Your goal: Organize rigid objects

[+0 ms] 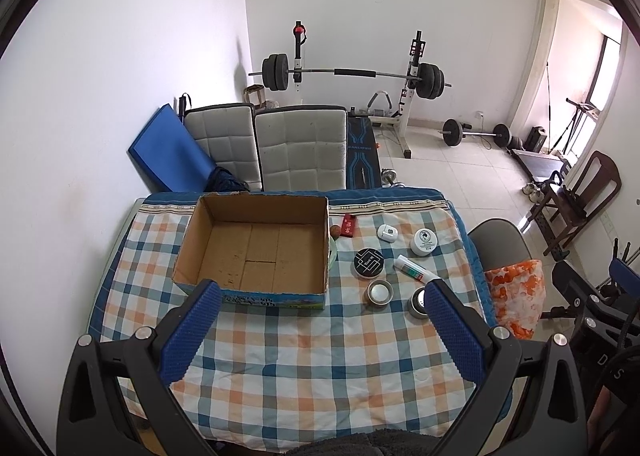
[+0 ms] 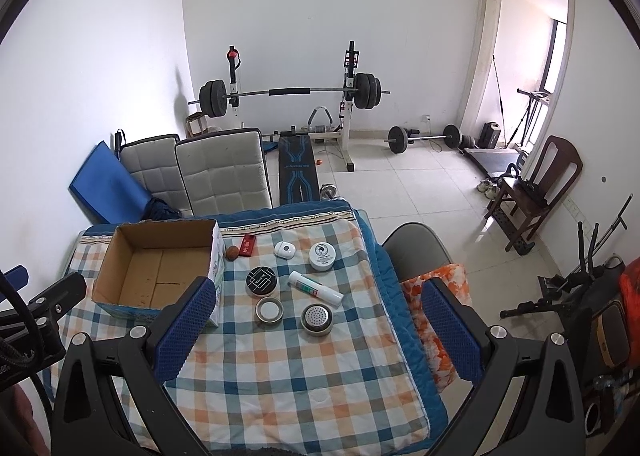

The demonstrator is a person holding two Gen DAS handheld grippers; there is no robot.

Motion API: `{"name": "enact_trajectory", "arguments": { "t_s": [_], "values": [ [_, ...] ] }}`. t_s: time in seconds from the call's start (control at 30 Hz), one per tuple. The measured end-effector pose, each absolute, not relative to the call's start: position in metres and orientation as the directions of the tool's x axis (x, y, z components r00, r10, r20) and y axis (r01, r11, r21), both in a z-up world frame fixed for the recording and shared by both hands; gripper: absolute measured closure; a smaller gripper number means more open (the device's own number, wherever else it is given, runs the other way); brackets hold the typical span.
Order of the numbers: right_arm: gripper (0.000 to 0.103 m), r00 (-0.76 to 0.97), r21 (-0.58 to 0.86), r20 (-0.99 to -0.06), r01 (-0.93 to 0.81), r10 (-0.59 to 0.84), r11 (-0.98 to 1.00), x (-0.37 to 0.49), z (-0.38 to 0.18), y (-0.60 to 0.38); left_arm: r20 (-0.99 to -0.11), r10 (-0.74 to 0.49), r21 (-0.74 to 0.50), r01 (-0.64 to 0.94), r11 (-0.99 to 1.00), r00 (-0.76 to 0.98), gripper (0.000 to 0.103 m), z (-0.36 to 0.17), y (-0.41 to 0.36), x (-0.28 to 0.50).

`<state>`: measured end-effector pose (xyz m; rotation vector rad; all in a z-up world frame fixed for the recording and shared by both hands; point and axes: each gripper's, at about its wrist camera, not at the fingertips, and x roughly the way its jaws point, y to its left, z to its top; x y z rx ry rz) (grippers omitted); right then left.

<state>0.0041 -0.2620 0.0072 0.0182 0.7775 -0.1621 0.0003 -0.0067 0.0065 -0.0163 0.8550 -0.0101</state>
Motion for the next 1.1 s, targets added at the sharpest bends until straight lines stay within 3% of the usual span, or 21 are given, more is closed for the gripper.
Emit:
{"name": "enact_trajectory", "arguments": {
  "t_s": [1.1],
  "values": [
    [0.000, 0.697, -0.048, -0.705, 0.140, -0.133, 0.989, 0.0083, -0.0006, -0.2606, -0.750, -0.013, -0.021, -0.004, 1.000, 0.661, 0.000, 0.0071, -0.0006, 0.0038]
  ]
}}
